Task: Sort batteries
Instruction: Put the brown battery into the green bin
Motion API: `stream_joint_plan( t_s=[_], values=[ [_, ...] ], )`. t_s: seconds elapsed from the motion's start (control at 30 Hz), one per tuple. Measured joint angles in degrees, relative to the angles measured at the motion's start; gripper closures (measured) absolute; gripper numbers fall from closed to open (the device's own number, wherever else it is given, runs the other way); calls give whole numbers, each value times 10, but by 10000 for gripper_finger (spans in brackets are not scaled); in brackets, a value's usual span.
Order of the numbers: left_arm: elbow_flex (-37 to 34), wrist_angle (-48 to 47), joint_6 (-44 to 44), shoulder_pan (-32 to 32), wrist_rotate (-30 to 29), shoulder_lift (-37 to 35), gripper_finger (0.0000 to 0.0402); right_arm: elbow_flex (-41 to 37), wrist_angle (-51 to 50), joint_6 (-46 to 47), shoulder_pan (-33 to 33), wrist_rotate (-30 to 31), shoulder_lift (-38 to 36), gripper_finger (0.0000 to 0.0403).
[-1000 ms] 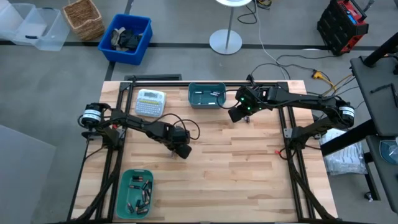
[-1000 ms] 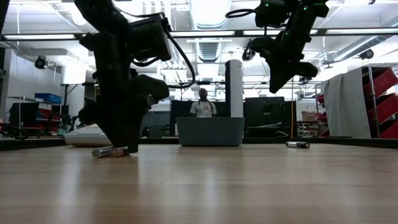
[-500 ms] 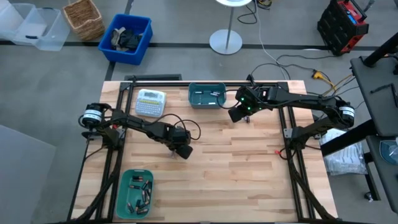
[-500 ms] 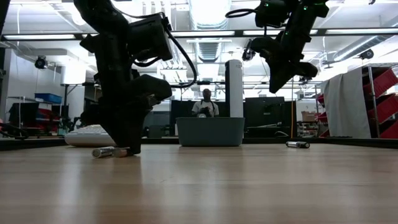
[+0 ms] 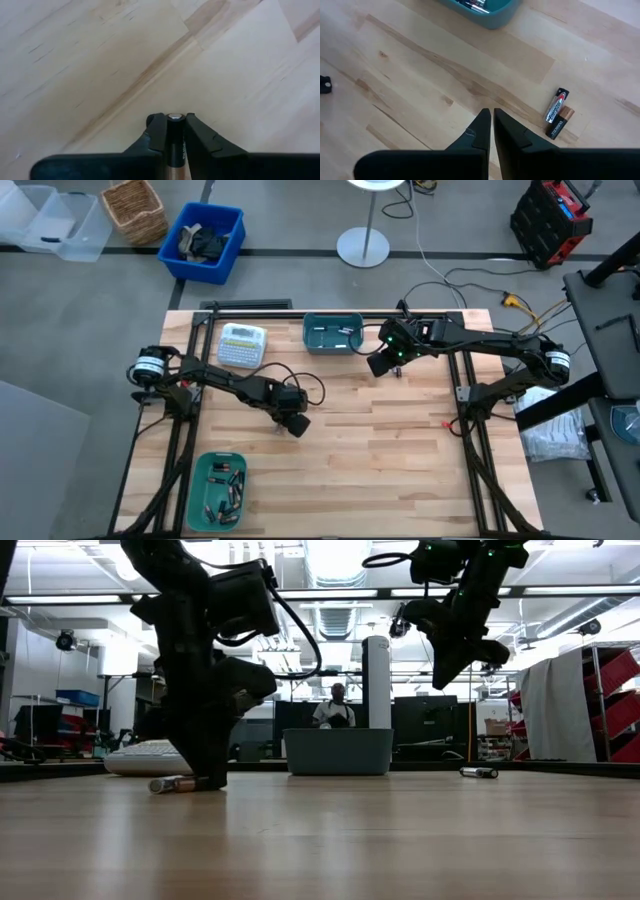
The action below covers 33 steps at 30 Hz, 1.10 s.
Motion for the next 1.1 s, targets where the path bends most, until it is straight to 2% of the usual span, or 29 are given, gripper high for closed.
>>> stream_joint_plan(
  t_s=[0.23, 0.47, 0.8, 1.1],
  values=[
    [31, -51, 47, 2, -9, 1, 381, 0, 2, -1, 0, 0, 0, 390],
    [52, -58, 158, 5, -42, 0, 381, 0, 8, -1, 0, 0, 0, 390],
    [53, -64, 275, 7, -42, -16, 381, 0, 9, 1, 0, 0, 0, 390],
    [135, -246, 377, 7, -83, -53, 381, 0, 13, 4, 0, 0, 0, 390]
  ],
)
